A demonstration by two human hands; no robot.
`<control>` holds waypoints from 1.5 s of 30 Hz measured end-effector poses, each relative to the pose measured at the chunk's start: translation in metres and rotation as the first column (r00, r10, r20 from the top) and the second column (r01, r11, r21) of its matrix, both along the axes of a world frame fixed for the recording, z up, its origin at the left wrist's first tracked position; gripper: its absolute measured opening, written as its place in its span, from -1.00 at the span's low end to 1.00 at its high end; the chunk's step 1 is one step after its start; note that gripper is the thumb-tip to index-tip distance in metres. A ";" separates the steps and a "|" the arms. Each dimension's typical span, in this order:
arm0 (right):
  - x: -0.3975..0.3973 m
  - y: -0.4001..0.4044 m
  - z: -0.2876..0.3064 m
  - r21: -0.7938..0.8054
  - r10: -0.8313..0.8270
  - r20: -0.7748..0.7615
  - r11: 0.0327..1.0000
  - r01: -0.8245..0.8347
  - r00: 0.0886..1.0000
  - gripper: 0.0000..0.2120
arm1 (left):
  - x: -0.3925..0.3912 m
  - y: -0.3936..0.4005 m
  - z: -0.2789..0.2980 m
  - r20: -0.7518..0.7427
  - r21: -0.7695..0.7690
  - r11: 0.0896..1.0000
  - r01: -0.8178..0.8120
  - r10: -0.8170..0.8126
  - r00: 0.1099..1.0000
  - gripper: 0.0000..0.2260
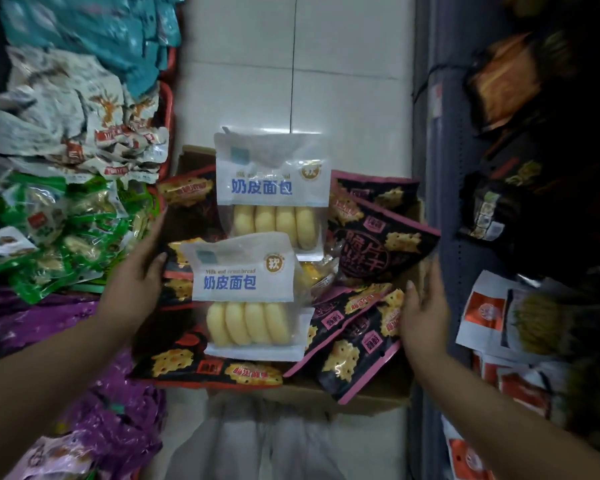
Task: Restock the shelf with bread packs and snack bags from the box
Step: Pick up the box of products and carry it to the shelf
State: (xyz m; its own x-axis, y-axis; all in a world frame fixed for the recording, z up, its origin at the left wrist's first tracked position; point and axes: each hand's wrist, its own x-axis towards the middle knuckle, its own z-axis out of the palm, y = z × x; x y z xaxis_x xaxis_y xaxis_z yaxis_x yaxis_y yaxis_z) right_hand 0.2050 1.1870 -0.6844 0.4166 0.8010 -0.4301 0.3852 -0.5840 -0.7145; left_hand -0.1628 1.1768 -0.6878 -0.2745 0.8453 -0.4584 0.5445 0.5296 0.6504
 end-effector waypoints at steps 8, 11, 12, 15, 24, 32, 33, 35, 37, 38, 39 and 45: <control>-0.009 0.004 0.190 0.051 0.001 -0.059 0.999 0.002 0.998 -0.55 | -0.017 0.003 0.189 -0.038 0.075 0.997 -0.023 0.026 0.999 -0.44; -0.012 -0.001 0.283 0.082 -0.006 -0.087 0.997 0.013 0.996 -0.56 | -0.018 0.001 0.279 -0.005 0.108 0.992 -0.063 0.063 0.998 -0.48; -0.012 -0.003 0.312 0.093 -0.005 -0.089 0.996 0.013 0.996 -0.56 | -0.019 0.000 0.309 -0.001 0.124 0.990 -0.072 0.073 0.997 -0.49; -0.013 -0.008 0.391 0.133 0.006 -0.081 0.991 0.005 0.997 -0.55 | -0.025 -0.006 0.388 0.013 0.170 0.982 -0.079 0.078 0.997 -0.48; -0.014 -0.014 0.557 0.234 0.100 -0.014 0.968 -0.094 0.995 -0.52 | -0.039 -0.017 0.539 0.045 0.298 0.953 -0.051 0.039 0.998 -0.51; -0.040 0.013 0.617 0.268 0.156 0.061 0.949 -0.167 0.986 -0.54 | -0.064 -0.013 0.591 0.011 0.388 0.917 -0.093 0.097 0.995 -0.57; -0.046 0.018 0.623 0.276 0.168 0.074 0.944 -0.182 0.983 -0.54 | -0.068 -0.012 0.594 0.020 0.381 0.919 -0.099 0.099 0.995 -0.58; -0.058 0.028 0.633 0.313 0.186 0.071 0.929 -0.199 0.980 -0.54 | -0.078 -0.007 0.599 0.035 0.398 0.911 -0.106 0.101 0.994 -0.57; -0.067 0.040 0.639 0.329 0.202 0.085 0.919 -0.219 0.976 -0.53 | -0.085 -0.002 0.604 0.041 0.410 0.903 -0.126 0.119 0.992 -0.55; -0.073 0.048 0.641 0.337 0.208 0.088 0.914 -0.225 0.974 -0.53 | -0.089 0.001 0.608 0.027 0.415 0.900 -0.135 0.136 0.990 -0.54; -0.079 0.056 0.642 0.339 0.206 0.080 0.915 -0.221 0.975 -0.53 | -0.092 0.003 0.610 0.020 0.412 0.899 -0.151 0.157 0.987 -0.54; -0.107 0.119 0.636 0.344 0.301 0.042 0.891 -0.297 0.953 -0.51 | -0.115 0.021 0.606 0.039 0.423 0.877 -0.230 0.236 0.971 -0.55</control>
